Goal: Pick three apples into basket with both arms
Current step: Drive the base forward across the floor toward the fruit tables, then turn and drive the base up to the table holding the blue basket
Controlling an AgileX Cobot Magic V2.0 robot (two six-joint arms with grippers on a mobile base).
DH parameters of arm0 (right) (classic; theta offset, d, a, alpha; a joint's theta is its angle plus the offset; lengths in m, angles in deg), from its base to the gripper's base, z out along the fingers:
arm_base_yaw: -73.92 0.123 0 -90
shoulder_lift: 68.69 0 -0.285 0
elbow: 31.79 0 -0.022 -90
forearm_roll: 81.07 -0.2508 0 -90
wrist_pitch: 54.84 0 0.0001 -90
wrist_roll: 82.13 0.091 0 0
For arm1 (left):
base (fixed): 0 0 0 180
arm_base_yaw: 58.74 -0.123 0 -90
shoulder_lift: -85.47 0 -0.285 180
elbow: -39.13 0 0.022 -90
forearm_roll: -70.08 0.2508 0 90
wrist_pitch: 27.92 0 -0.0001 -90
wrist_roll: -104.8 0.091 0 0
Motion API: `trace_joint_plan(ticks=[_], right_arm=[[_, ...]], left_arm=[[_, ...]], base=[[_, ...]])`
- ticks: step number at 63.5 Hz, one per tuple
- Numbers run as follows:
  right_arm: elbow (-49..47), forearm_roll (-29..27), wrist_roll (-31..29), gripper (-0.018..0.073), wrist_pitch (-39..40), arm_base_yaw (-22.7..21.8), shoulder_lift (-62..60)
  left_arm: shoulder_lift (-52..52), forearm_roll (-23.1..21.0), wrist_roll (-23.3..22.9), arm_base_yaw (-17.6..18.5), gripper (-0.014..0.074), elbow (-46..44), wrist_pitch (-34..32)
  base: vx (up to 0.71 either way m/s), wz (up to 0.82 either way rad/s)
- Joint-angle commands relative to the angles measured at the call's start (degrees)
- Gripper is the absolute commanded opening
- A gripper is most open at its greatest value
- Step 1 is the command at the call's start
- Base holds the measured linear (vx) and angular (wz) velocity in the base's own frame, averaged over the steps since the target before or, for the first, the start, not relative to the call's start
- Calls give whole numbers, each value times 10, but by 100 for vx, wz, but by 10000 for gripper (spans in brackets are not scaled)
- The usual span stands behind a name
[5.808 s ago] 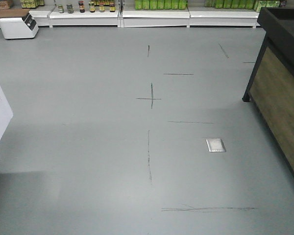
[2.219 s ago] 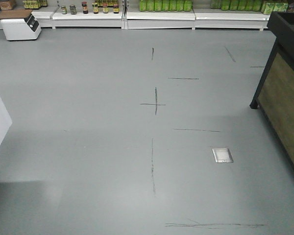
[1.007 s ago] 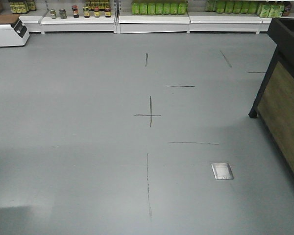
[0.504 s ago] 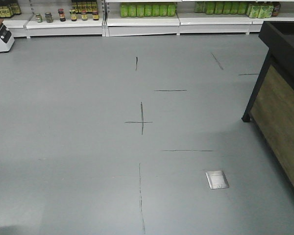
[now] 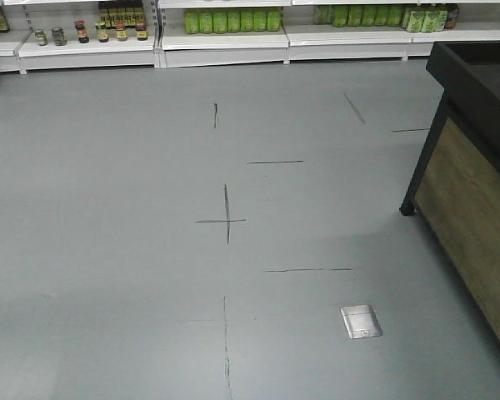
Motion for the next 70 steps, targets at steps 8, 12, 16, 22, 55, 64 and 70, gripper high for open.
trace_joint_plan(ticks=[8,12,16,22,55,64,70], right_arm=[[8,3,-2,-9,42,-1,-6],[8,3,-2,-9,42,-1,-6],[8,3,-2,-9,42,-1,-6],[8,3,-2,-9,42,-1,-6],[8,3,-2,-9,42,-1,-6],[8,3,-2,-9,42,-1,-6],[8,3,-2,-9,42,-1,-6]], left_arm=[[8,-1,-5,3,-6,13,-45],[8,-1,-5,3,-6,13,-45],[8,-1,-5,3,-6,13,-45],[8,-1,-5,3,-6,13,-45],[8,-1,-5,3,-6,13,-45],[8,-1,-5,3,-6,13,-45],[8,-1,-5,3,-6,13,-45]], base=[[17,-9],[17,-10],[18,-11],[18,-13],[17,-29],[16,-54],[15,-60]])
